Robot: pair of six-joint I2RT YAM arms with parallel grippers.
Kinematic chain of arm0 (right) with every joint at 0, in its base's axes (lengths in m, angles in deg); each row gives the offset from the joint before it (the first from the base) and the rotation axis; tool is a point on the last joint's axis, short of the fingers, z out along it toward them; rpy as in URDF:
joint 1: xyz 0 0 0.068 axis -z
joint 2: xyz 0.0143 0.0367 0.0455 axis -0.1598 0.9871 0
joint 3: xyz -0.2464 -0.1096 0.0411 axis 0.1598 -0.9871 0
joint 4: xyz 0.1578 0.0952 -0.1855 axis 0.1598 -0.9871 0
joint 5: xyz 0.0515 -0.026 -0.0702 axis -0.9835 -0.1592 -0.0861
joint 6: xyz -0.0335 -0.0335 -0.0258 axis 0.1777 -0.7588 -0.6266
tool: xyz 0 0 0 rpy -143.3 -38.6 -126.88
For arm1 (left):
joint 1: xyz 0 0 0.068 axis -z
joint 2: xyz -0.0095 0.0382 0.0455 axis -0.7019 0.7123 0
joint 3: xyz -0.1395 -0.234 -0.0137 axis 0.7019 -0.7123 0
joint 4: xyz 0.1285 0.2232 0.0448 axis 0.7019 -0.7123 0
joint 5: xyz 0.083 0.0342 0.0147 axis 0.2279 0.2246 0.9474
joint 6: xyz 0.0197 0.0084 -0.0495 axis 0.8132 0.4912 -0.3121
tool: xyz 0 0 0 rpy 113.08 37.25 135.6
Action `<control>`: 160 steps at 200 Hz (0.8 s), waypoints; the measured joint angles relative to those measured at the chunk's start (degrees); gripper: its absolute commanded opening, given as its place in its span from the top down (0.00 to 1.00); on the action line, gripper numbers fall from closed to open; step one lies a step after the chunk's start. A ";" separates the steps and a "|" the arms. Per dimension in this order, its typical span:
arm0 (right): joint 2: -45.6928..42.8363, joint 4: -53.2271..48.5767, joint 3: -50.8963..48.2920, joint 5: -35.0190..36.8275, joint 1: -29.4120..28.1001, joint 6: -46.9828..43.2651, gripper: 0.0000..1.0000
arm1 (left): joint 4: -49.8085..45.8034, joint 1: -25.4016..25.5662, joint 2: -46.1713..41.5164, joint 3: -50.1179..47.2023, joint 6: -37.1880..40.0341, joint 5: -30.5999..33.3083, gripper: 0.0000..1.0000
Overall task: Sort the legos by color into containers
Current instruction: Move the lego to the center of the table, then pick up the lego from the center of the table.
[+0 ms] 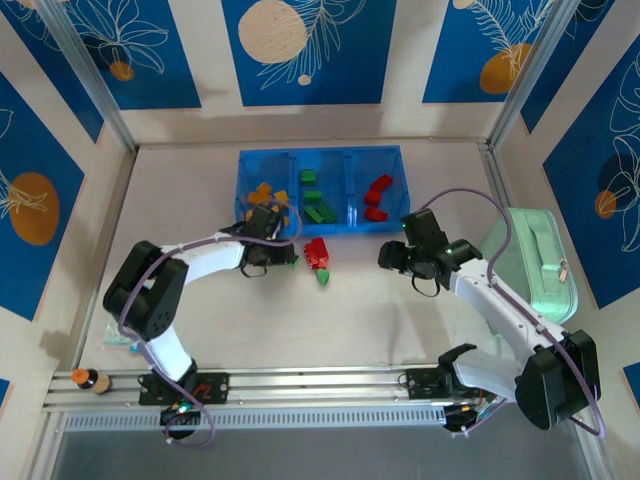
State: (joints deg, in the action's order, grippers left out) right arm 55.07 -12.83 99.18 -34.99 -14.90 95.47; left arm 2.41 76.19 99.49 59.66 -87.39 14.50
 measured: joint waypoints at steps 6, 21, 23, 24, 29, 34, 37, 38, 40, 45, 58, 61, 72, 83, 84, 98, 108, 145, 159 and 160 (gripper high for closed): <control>-0.22 0.02 0.00 0.00 -0.11 0.13 0.37 | -0.68 0.07 -1.29 -1.07 0.00 0.33 0.43; -0.85 0.13 -0.04 -0.02 -0.31 0.35 0.37 | -3.06 0.07 -3.76 -2.51 -0.02 0.96 0.33; -0.90 0.13 -0.07 -0.02 -0.35 0.33 0.37 | -3.48 0.07 -4.07 -2.54 0.26 0.96 0.32; -0.94 0.13 -0.07 0.00 -0.37 0.35 0.37 | -3.61 0.07 -4.13 -2.54 0.15 0.98 0.32; -1.05 0.20 -0.09 0.00 -0.48 0.39 0.37 | -4.15 0.07 -4.61 -2.54 0.09 1.07 0.30; -1.14 0.22 -0.11 0.00 -0.57 0.48 0.37 | -4.48 0.07 -5.03 -2.49 -0.31 1.09 0.28; -1.14 0.26 -0.15 -0.02 -0.57 0.55 0.37 | -4.66 0.09 -5.22 -2.47 0.04 1.07 0.27; -1.16 0.26 -0.15 -0.02 -0.57 0.55 0.37 | -4.72 0.11 -5.33 -2.45 -0.02 1.09 0.27; -1.18 0.28 -0.17 0.00 -0.61 0.57 0.37 | -4.85 0.13 -5.46 -2.40 -0.31 1.07 0.27; -1.20 0.33 -0.26 0.00 -0.68 0.59 0.37 | -5.07 0.20 -5.77 -2.32 -0.11 1.07 0.27; -1.20 0.37 -0.35 0.00 -0.79 0.72 0.37 | -5.29 0.50 -6.14 -1.95 -0.11 1.05 0.26; -1.20 0.37 -0.37 0.00 -0.83 0.76 0.37 | -5.31 0.59 -6.14 -1.81 -0.17 1.03 0.25; -1.22 0.42 -0.37 0.00 -0.98 0.83 0.37 | -5.46 0.90 -6.08 -1.36 0.26 0.83 0.24; -1.33 0.55 -0.57 0.02 -1.09 1.01 0.37 | -6.12 1.09 -5.79 -0.52 0.90 0.57 0.24; -1.36 0.59 -0.61 0.00 -1.09 1.03 0.37 | -6.21 1.09 -5.64 -0.37 1.16 0.46 0.24; -1.75 0.59 -1.18 0.02 -1.09 1.18 0.37 | -7.17 1.16 -3.93 1.79 2.97 -0.15 0.24; -2.25 0.61 -1.64 0.04 -1.09 1.22 0.37 | -8.04 1.20 -2.23 3.50 4.31 -0.44 0.23; -4.59 0.42 -2.97 0.26 -1.07 1.60 0.37 | -12.17 1.51 2.38 6.75 8.87 -0.98 0.23; -5.38 0.46 -3.26 0.26 -1.07 1.68 0.37 | -13.46 1.88 3.41 8.13 10.27 -1.20 0.23; -5.40 0.46 -3.28 0.26 -1.07 1.68 0.37 | -13.64 1.92 3.52 8.28 10.40 -1.20 0.23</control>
State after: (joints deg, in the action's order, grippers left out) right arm 49.67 -12.37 95.90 -34.73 -15.97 97.15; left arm -11.23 78.12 103.00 67.95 -76.99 13.29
